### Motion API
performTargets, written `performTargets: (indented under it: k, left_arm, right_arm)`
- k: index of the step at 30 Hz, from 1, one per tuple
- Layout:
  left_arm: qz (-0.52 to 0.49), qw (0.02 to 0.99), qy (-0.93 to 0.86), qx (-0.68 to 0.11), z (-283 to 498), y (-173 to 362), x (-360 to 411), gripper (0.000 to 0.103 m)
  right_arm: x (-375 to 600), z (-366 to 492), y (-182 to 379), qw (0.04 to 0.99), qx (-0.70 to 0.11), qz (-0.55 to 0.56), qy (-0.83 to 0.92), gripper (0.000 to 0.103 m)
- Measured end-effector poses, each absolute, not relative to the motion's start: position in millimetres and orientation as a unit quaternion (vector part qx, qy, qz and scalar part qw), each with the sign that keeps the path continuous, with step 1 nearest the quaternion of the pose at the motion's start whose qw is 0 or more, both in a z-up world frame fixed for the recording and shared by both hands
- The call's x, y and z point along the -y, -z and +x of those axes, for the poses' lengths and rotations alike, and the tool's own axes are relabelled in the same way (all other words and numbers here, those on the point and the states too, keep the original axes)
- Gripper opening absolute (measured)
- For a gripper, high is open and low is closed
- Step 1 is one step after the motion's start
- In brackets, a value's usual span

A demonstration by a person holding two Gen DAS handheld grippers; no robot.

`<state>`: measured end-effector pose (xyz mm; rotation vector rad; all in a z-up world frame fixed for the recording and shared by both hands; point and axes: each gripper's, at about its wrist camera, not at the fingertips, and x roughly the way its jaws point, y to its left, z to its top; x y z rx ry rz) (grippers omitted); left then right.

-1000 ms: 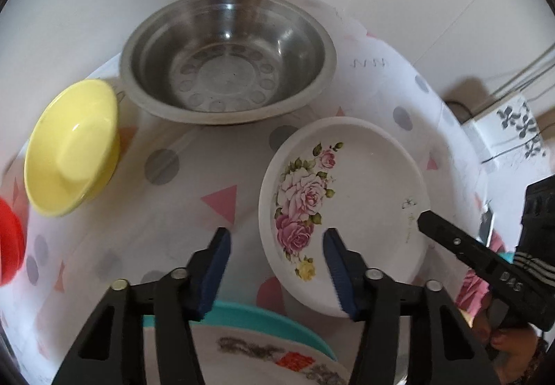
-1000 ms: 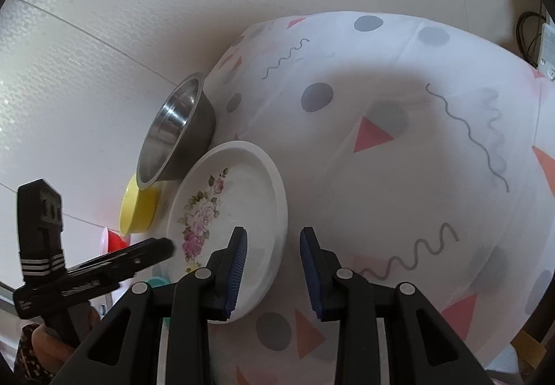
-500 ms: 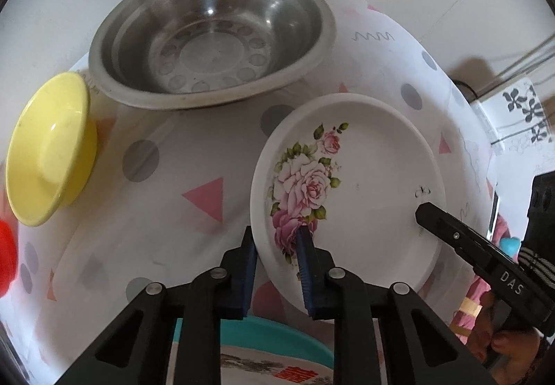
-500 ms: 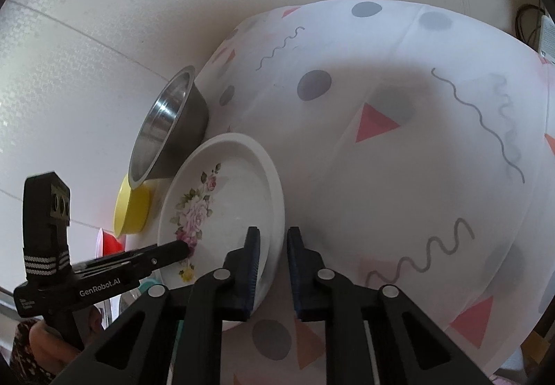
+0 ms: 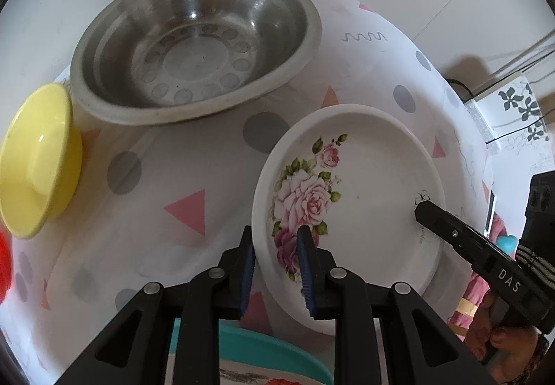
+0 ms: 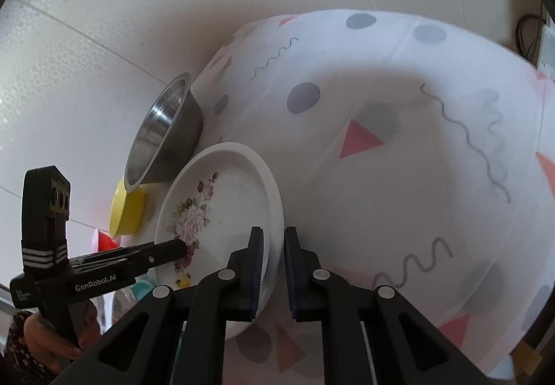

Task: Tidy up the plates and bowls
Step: 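Lift the small floral plate with both grippers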

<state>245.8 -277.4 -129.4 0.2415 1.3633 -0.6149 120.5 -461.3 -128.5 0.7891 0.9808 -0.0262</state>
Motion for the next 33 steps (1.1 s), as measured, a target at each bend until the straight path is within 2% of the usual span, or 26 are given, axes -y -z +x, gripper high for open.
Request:
performTargets:
  k: [5,10,26,33]
  left_arm:
    - [0.136,0.735,0.283,-0.601,242.8,127.6,285.7,0.023]
    - [0.152,0.745,0.291,-0.58,231.7,120.5,287.7,0.019]
    - [0.091,0.761,0.311,-0.562,206.4,83.9,260.4,0.019]
    - [0.037,0.774,0.302,-0.556,191.3,64.4,219.5,0.019]
  right_arm:
    - [466.2,121.4,132.3,0.801,-0.447,0.398,0.011,0.012]
    - [460.9,122.3,126.0,0.811,-0.461,0.36,0.017,0.01]
    - [459.2,100.4,96.7,0.824,-0.439,0.358,0.004,0.01]
    - [438.9,97.1,74.0,0.833,-0.435,0.341,-0.03,0.01]
